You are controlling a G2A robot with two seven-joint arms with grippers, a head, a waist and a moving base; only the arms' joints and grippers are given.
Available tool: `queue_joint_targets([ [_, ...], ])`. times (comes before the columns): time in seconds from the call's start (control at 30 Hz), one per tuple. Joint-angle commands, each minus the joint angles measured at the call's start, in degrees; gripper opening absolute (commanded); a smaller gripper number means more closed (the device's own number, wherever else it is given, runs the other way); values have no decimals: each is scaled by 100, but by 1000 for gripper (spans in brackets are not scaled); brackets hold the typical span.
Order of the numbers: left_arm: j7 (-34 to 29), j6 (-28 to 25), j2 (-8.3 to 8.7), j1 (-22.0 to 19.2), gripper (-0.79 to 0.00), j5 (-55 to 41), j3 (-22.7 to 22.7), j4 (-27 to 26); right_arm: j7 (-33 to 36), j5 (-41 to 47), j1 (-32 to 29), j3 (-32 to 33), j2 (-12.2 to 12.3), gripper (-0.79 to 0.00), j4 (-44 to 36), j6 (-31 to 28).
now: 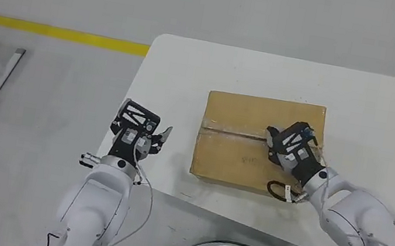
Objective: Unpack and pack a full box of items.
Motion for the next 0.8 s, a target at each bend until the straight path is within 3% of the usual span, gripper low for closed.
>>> queue_joint_targets([
  [0.0,5,-10,-2,-17,0,-12,36,6,-37,28,-182,238,27,-785,-87,-94],
  [0.57,40,69,-18,8,0,-19,267,13,-260,261,-1123,1644,141,-785,-393,-549],
  [0.77,145,46,-28,-11,0,-232,349,-59,-556,728,-1383,2312,132,-785,-581,-185],
])
